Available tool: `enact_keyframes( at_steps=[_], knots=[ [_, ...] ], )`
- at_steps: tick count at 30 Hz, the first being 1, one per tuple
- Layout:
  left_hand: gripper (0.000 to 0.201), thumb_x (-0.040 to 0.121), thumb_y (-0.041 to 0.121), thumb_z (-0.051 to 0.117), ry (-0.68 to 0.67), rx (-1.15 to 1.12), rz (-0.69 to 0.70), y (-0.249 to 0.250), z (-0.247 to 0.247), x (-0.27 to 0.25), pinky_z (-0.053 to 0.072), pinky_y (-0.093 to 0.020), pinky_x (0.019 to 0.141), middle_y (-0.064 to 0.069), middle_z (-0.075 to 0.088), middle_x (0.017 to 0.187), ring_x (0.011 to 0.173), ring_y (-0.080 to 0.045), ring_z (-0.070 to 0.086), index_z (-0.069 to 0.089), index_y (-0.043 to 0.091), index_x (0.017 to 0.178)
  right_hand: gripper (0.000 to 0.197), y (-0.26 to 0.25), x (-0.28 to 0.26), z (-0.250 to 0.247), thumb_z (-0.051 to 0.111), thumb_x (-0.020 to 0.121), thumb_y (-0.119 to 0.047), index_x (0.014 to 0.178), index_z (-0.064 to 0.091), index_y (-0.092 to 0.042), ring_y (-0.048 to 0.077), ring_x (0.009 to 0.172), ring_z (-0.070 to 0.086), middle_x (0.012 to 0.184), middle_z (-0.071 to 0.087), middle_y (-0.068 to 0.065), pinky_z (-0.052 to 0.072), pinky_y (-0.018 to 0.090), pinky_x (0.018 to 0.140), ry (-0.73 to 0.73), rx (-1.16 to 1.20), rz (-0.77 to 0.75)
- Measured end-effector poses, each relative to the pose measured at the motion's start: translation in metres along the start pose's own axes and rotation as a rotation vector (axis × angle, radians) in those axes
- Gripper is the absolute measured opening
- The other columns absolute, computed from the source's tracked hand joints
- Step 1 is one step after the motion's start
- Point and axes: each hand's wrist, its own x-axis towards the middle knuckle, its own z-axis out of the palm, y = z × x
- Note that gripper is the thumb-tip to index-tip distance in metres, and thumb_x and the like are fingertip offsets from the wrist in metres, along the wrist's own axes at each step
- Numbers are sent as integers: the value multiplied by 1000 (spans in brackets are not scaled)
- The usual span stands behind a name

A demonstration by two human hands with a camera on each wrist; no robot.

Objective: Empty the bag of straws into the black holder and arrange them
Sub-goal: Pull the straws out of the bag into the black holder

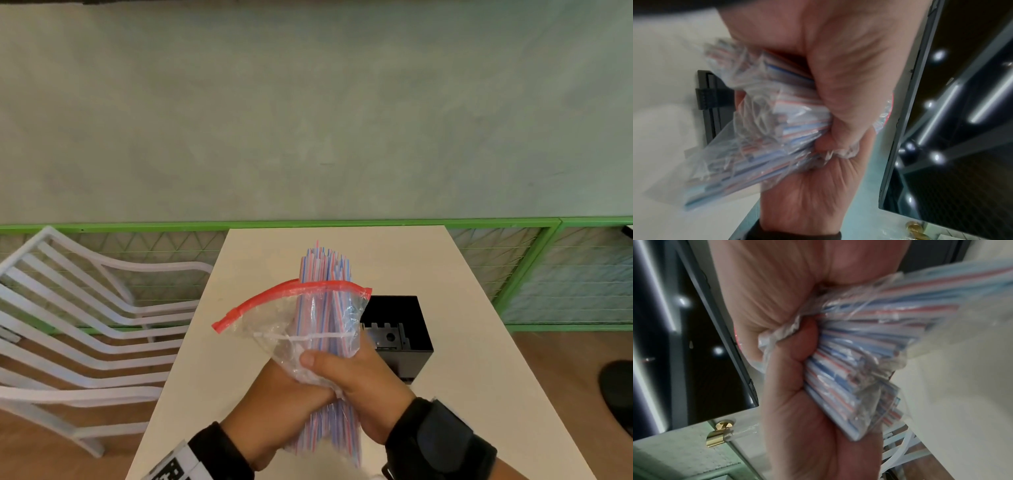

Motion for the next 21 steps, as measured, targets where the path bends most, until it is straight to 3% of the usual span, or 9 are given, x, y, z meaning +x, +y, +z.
enact_keyframes(
  at_steps=[3,5,7,9,11,13,15,19,21],
  knots=[
    [36,93,-2,63,-5,12,16,4,-1,2,58,-46,97,-5,80,107,105,-18,75,75,26,112,68,3,1,3,84,71,-17,135,62,-13,34,110,74,120,77,18,60,40,89,4,58,37],
    [41,93,-6,61,-30,48,57,9,0,3,57,-37,100,-2,79,112,109,-14,73,72,25,117,54,4,1,7,84,79,-17,131,68,-12,34,106,76,117,78,20,61,40,87,32,148,41],
    [53,90,-7,63,-8,86,85,13,0,4,55,-28,100,7,77,116,113,-6,71,66,37,121,46,2,2,10,82,84,-22,128,71,-14,33,103,77,116,79,19,63,39,81,77,248,33],
    [61,83,4,75,-2,144,95,10,-3,5,55,-20,94,7,70,122,112,2,67,60,55,114,38,1,5,11,75,88,-24,126,73,-15,33,104,78,116,79,18,64,38,78,130,326,46],
    [67,73,23,83,13,192,47,6,-7,3,54,-11,82,8,51,126,105,13,60,49,63,115,31,0,9,10,70,96,-21,125,73,-12,38,104,76,115,78,20,63,41,78,176,394,94],
    [78,64,42,81,60,129,36,1,-11,-1,54,-16,88,15,45,130,110,14,58,43,69,127,32,2,14,5,68,97,-22,126,73,-9,42,106,74,116,77,23,63,44,79,199,446,138],
    [81,59,53,78,126,17,46,-5,-14,-7,52,-23,98,25,49,135,122,10,57,44,73,129,33,2,17,2,67,97,-26,125,74,-9,45,113,72,119,76,25,62,47,85,215,464,162],
    [91,59,46,86,90,26,50,-18,-7,-15,54,-14,87,31,59,133,121,8,60,43,67,137,50,3,22,4,72,89,-42,127,73,-10,46,120,67,127,72,27,60,51,95,233,537,201],
    [92,61,36,88,132,45,35,-20,-4,-11,53,-11,86,25,62,131,116,11,62,45,65,136,65,8,24,9,78,76,-47,130,71,-12,42,115,72,127,73,26,62,48,90,241,539,192]
  ],
)
